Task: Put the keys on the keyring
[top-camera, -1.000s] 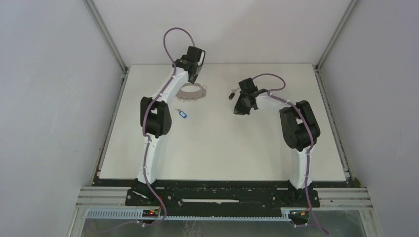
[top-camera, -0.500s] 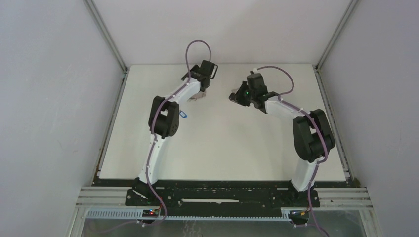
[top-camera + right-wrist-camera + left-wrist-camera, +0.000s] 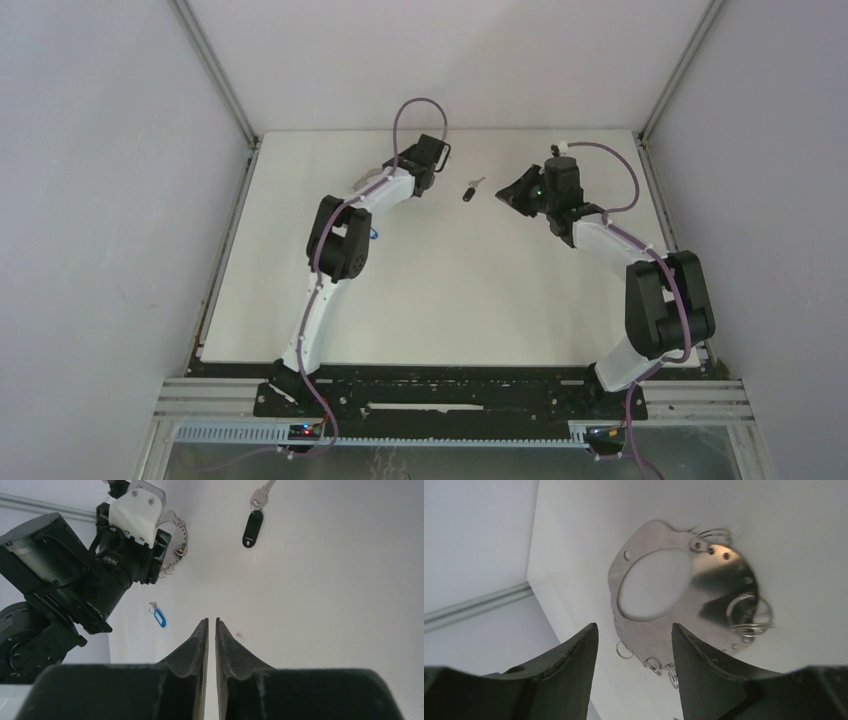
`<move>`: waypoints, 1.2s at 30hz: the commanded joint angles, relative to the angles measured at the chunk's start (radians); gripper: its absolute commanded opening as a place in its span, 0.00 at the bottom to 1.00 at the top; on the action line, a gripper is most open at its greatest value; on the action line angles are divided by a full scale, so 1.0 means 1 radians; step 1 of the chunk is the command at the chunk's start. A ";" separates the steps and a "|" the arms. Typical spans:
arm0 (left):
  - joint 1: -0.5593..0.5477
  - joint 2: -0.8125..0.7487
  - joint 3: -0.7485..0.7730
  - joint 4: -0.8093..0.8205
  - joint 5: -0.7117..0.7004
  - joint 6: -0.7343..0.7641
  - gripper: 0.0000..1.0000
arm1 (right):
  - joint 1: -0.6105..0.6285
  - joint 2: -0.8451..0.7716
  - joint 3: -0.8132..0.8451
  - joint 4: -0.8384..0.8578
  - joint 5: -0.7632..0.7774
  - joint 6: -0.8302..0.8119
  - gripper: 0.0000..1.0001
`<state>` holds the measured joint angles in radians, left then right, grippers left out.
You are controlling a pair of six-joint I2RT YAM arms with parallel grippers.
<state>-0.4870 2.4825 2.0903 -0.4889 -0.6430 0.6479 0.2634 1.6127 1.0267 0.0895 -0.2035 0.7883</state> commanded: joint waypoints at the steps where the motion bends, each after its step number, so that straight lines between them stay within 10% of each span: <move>1: -0.019 -0.030 -0.029 -0.012 0.105 0.071 0.61 | -0.014 -0.040 -0.021 0.060 -0.020 0.019 0.17; 19: -0.041 0.005 0.173 -0.439 0.534 0.127 0.61 | -0.045 -0.151 -0.111 0.072 0.009 0.005 0.18; 36: -0.005 0.030 0.264 -0.418 0.519 0.033 0.49 | -0.033 -0.180 -0.114 0.059 0.021 -0.007 0.16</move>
<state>-0.4999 2.4832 2.2883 -0.8806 -0.1112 0.6956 0.2249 1.4715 0.9150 0.1383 -0.1963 0.7921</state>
